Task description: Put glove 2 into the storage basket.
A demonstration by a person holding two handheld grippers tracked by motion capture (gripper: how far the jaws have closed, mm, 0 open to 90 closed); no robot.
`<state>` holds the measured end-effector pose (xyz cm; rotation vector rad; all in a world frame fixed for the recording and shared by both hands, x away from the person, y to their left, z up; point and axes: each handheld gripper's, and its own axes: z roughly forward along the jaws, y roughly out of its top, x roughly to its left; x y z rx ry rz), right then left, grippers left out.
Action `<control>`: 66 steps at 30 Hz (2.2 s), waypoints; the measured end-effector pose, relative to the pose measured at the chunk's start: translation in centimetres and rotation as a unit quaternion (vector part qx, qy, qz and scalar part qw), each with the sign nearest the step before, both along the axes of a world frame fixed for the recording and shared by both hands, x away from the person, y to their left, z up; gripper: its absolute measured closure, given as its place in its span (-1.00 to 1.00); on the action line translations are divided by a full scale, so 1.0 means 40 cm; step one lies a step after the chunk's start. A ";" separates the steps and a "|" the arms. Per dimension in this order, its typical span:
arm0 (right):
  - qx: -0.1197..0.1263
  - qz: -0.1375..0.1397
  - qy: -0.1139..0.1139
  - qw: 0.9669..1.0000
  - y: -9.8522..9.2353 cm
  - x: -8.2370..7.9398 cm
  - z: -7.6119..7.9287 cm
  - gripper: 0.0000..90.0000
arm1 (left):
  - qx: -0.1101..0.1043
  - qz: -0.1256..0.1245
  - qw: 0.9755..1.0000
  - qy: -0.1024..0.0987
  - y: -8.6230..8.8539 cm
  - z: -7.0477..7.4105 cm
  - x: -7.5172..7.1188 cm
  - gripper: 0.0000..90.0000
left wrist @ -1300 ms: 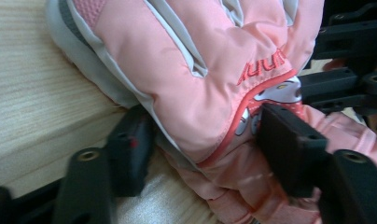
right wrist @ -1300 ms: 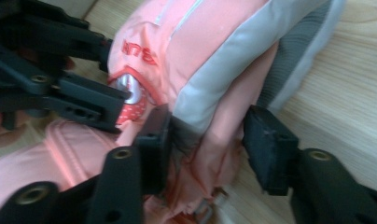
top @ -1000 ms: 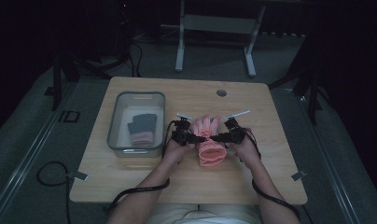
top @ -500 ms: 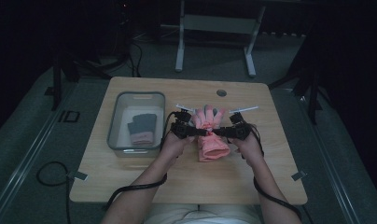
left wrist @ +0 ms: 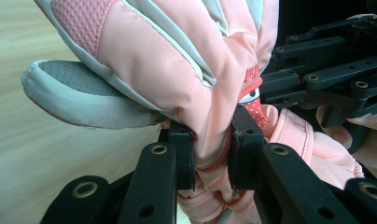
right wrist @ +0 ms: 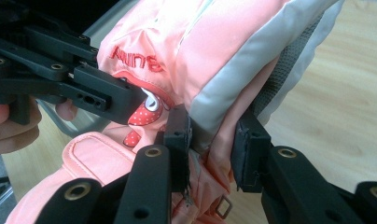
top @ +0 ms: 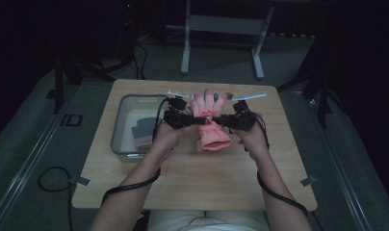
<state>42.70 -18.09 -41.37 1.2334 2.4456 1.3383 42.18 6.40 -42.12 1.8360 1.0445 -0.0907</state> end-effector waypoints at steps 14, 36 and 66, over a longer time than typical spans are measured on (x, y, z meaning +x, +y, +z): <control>0.003 0.033 -0.007 0.999 0.130 0.020 0.046 0.57 | 0.010 0.027 1.000 -0.012 0.129 0.046 -0.020 0.65; -0.019 0.101 -0.003 0.995 0.410 0.060 0.057 0.57 | 0.017 0.110 0.994 -0.005 0.379 0.046 -0.066 0.65; -0.094 0.106 0.071 0.987 0.542 0.141 -0.143 0.57 | 0.072 0.152 0.981 0.101 0.430 -0.145 0.010 0.64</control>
